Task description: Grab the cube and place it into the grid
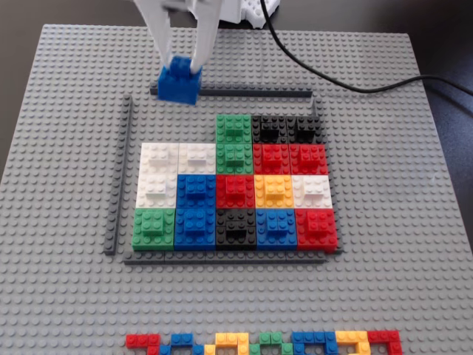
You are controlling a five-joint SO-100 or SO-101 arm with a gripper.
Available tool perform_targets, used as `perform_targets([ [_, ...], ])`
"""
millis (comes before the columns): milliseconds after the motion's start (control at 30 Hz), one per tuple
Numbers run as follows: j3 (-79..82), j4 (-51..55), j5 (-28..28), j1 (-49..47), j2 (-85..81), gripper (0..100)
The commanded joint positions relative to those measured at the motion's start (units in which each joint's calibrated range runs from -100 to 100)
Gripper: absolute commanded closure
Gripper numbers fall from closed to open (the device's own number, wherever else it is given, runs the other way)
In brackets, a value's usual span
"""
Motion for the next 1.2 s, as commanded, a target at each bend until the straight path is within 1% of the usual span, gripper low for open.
perform_targets([
  [0,-1.39,-1.25,-0.39,-0.88,3.27,95],
  [233,-1.03,-2.71,-1.27,-3.31,7.74,95],
  [500,-0.39,-5.25,-1.27,-3.82,11.61,95],
  [1167,1.87,-8.33,-2.15,-5.15,14.10,94],
])
